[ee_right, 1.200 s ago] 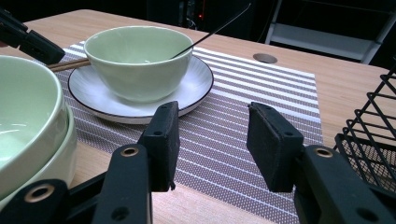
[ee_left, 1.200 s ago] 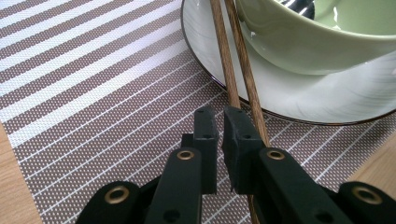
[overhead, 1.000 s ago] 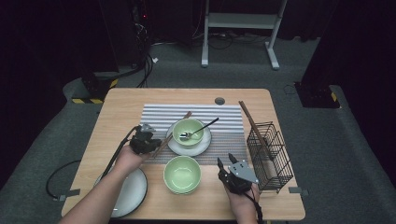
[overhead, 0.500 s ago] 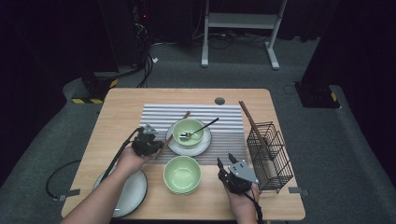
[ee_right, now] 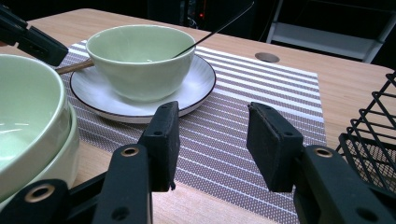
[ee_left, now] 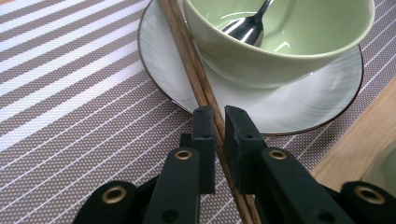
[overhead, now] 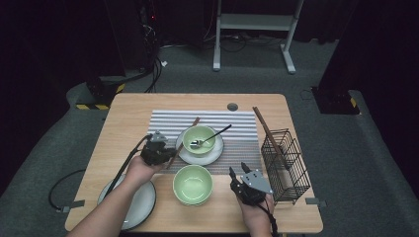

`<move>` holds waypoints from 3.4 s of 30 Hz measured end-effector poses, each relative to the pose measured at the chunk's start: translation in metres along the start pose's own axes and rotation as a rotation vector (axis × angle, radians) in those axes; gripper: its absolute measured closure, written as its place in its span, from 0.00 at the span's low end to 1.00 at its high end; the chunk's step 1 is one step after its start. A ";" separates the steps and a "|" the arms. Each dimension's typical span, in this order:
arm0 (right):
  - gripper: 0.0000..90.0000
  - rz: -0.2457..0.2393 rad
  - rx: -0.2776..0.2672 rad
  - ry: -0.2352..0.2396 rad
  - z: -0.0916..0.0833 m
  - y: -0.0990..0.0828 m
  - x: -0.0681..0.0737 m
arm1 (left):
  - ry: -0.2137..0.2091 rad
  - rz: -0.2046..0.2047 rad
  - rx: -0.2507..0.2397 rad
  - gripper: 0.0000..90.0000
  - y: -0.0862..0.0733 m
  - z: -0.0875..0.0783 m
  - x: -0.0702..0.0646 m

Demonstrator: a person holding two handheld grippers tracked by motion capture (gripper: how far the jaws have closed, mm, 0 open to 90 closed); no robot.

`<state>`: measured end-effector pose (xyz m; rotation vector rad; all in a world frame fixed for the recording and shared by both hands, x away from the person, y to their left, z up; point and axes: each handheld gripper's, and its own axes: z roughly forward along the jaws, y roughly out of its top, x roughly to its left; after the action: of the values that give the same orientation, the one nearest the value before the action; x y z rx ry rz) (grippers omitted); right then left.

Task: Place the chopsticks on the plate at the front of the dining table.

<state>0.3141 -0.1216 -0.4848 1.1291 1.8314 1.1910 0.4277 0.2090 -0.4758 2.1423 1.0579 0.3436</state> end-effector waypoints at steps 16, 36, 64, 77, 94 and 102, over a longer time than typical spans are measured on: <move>0.60 0.000 -0.002 -0.001 0.000 0.000 -0.002 | 0.007 -0.012 0.024 0.92 -0.002 0.004 0.003; 0.60 0.001 -0.001 -0.001 -0.001 0.000 -0.002 | 0.018 -0.029 -0.027 0.90 -0.003 -0.009 0.008; 0.60 0.004 0.008 0.009 0.002 -0.001 0.001 | 0.015 0.013 0.058 0.91 -0.009 0.005 -0.003; 0.60 0.003 0.004 0.005 0.002 -0.001 0.000 | 0.006 0.049 0.074 0.91 -0.008 0.008 -0.012; 0.60 0.003 0.004 0.006 0.001 -0.001 0.001 | -0.001 0.056 0.071 0.91 -0.008 0.011 -0.016; 0.60 0.003 0.003 0.005 0.001 -0.001 0.000 | 0.005 0.051 0.068 0.91 -0.008 0.010 -0.015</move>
<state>0.3149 -0.1213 -0.4861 1.1318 1.8366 1.1938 0.4187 0.1957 -0.4869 2.2331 1.0323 0.3413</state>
